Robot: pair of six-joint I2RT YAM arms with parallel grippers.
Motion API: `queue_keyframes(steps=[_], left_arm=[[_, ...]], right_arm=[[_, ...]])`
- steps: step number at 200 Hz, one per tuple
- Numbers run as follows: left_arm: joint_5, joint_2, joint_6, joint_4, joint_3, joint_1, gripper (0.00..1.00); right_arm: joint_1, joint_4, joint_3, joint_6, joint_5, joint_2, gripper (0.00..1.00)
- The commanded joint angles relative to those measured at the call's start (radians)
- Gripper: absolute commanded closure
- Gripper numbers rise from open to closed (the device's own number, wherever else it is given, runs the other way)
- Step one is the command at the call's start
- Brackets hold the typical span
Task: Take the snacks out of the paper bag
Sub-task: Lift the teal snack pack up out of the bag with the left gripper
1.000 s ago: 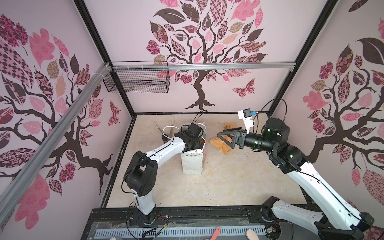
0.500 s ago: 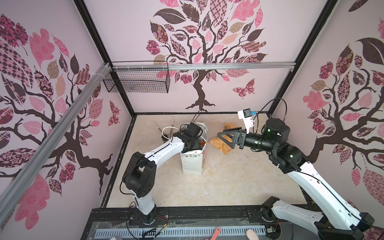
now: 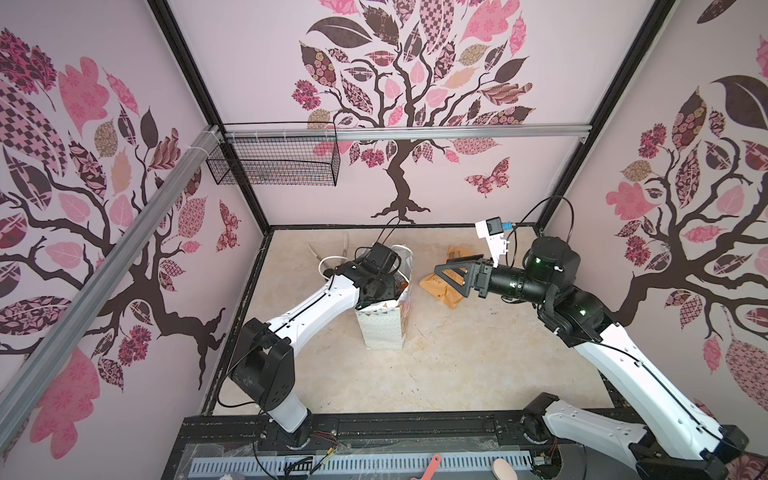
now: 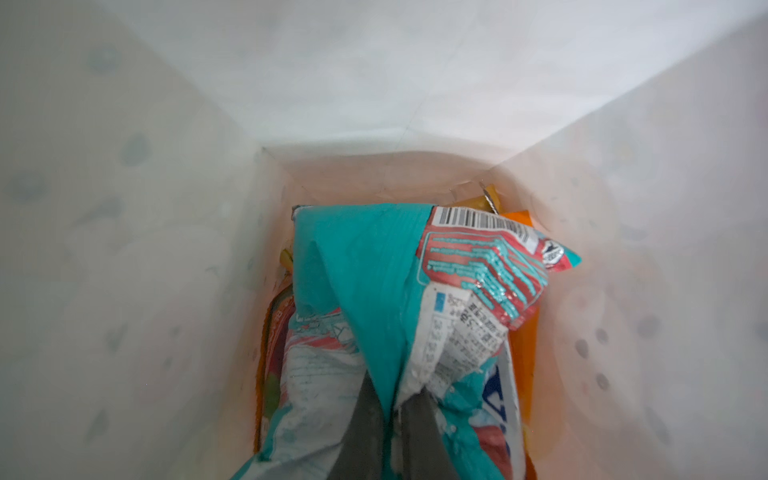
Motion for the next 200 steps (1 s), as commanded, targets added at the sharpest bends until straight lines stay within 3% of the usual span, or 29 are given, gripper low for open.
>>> queue_keyframes(steps=[1, 200], left_arm=[[-0.028, -0.052, 0.020, -0.023, 0.080, -0.002, 1.00], [-0.187, -0.111, 0.081, -0.145, 0.310, -0.031, 1.00]], right_arm=[[0.004, 0.009, -0.001, 0.003, 0.010, -0.024, 0.01], [0.004, 0.027, -0.010, 0.015, 0.009, -0.029, 0.01]])
